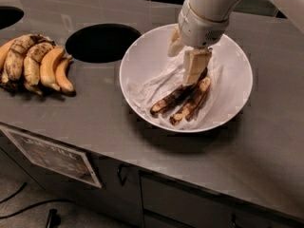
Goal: Pick banana from white bowl
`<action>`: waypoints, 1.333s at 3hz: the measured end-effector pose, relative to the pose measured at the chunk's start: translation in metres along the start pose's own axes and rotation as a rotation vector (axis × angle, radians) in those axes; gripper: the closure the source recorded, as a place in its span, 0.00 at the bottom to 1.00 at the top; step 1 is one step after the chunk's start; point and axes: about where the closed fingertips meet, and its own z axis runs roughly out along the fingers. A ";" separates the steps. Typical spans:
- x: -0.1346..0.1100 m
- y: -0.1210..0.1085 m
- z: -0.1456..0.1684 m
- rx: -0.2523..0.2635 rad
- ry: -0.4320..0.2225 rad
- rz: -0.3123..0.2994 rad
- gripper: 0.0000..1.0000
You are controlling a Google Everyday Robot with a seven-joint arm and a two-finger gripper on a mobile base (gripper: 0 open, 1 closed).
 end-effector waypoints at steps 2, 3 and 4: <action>-0.016 0.006 0.008 0.014 -0.029 -0.065 0.36; -0.017 0.006 0.006 0.019 -0.029 -0.067 0.35; -0.017 0.006 0.006 0.019 -0.029 -0.066 0.15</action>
Offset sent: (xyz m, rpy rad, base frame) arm -0.0114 0.0111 -0.0086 0.0167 -0.0150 0.0713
